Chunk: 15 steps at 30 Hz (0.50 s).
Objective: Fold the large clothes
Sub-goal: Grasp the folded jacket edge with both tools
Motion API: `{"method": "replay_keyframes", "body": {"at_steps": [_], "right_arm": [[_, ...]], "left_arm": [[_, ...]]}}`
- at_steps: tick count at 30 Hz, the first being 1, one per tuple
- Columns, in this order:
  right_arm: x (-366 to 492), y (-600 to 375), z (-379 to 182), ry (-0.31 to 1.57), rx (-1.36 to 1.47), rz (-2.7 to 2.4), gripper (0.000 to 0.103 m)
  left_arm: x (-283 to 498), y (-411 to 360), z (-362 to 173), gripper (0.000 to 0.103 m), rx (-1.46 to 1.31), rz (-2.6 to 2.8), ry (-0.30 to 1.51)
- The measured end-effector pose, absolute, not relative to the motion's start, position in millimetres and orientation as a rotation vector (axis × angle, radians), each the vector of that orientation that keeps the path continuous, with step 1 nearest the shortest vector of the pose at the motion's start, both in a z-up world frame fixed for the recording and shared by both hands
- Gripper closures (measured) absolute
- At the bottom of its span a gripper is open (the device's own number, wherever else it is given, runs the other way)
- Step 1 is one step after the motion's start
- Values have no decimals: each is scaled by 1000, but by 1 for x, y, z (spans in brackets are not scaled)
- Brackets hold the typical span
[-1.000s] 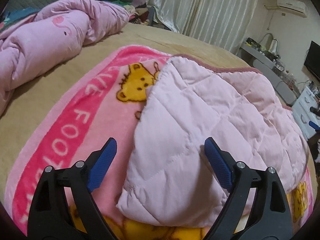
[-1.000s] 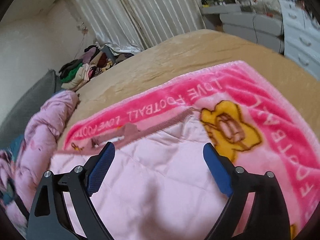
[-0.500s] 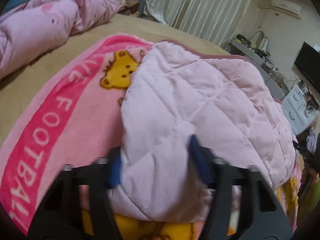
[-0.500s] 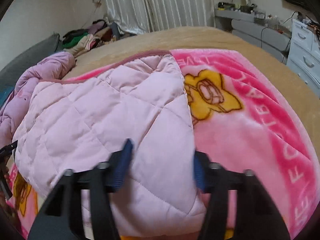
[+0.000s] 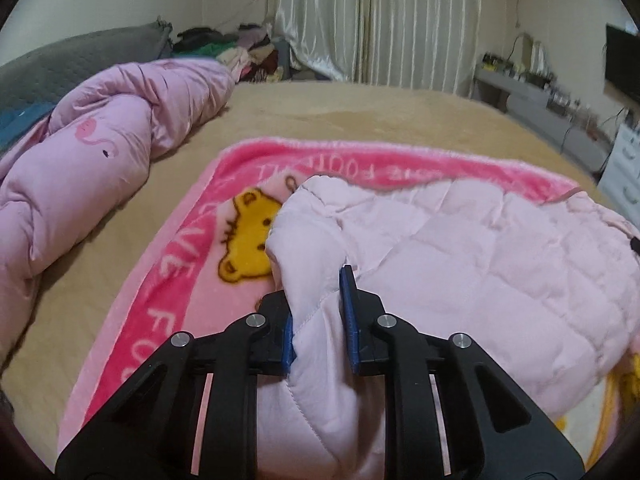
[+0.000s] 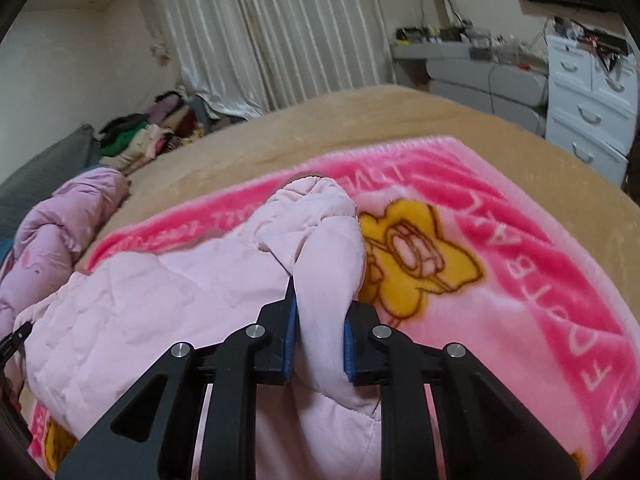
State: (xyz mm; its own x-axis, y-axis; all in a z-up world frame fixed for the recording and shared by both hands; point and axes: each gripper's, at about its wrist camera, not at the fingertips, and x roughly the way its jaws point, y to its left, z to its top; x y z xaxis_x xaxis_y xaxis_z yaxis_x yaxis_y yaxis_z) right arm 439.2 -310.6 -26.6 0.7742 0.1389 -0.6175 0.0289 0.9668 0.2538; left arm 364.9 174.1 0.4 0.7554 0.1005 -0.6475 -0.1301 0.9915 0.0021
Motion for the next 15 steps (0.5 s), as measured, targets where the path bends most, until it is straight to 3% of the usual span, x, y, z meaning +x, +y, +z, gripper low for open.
{"method": "replay_keyframes", "body": {"at_steps": [6,15], "right_arm": [[456,-304,-58,770,246,15,85],[458,-305,-80,815,259,-8,76]], "left_arm": [[378,174,-24,90,-25,154,765],[375,176,-46,85,-53,158,827]]}}
